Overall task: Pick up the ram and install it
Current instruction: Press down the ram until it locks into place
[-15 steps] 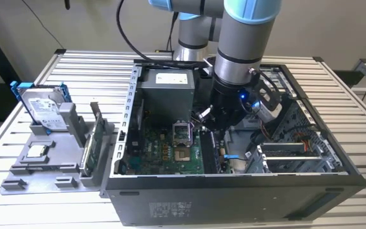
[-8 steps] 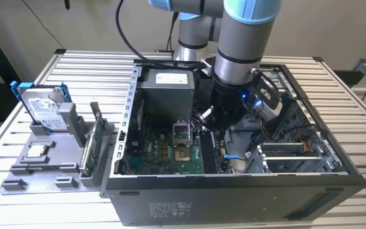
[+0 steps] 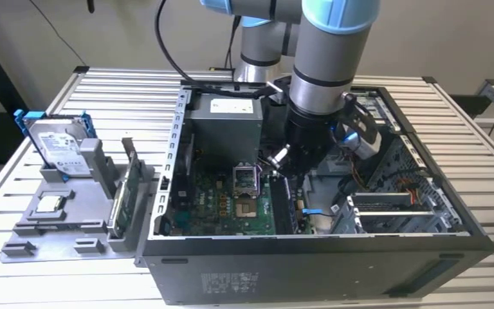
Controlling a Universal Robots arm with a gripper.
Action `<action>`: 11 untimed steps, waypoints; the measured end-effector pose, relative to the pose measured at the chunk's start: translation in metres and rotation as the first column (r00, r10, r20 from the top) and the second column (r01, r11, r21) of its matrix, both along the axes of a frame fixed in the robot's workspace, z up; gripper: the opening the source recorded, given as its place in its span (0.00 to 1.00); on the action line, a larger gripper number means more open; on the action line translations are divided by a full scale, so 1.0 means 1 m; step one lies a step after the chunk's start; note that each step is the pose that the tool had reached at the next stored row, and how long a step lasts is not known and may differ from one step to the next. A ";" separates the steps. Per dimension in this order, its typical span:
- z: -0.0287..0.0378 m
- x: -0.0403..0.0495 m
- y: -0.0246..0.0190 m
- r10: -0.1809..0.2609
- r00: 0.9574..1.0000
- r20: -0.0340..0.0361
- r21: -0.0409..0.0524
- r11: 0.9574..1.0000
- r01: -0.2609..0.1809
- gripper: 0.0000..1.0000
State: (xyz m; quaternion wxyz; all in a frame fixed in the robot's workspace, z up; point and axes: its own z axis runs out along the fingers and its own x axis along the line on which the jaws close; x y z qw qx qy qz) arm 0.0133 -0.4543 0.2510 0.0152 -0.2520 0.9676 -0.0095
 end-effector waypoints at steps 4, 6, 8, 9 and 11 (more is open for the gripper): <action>0.0000 0.0000 0.0000 0.043 0.999 0.000 0.005 0.999 -0.043 0.11; -0.0003 -0.0002 0.0000 0.063 0.998 0.000 0.009 0.998 -0.063 0.11; -0.0003 -0.0003 0.0000 0.084 0.997 0.001 0.011 0.996 -0.084 0.11; -0.0003 -0.0003 0.0000 0.090 0.996 0.001 0.011 0.996 -0.090 0.11; -0.0003 -0.0004 0.0000 0.102 0.995 0.000 0.011 0.995 -0.102 0.11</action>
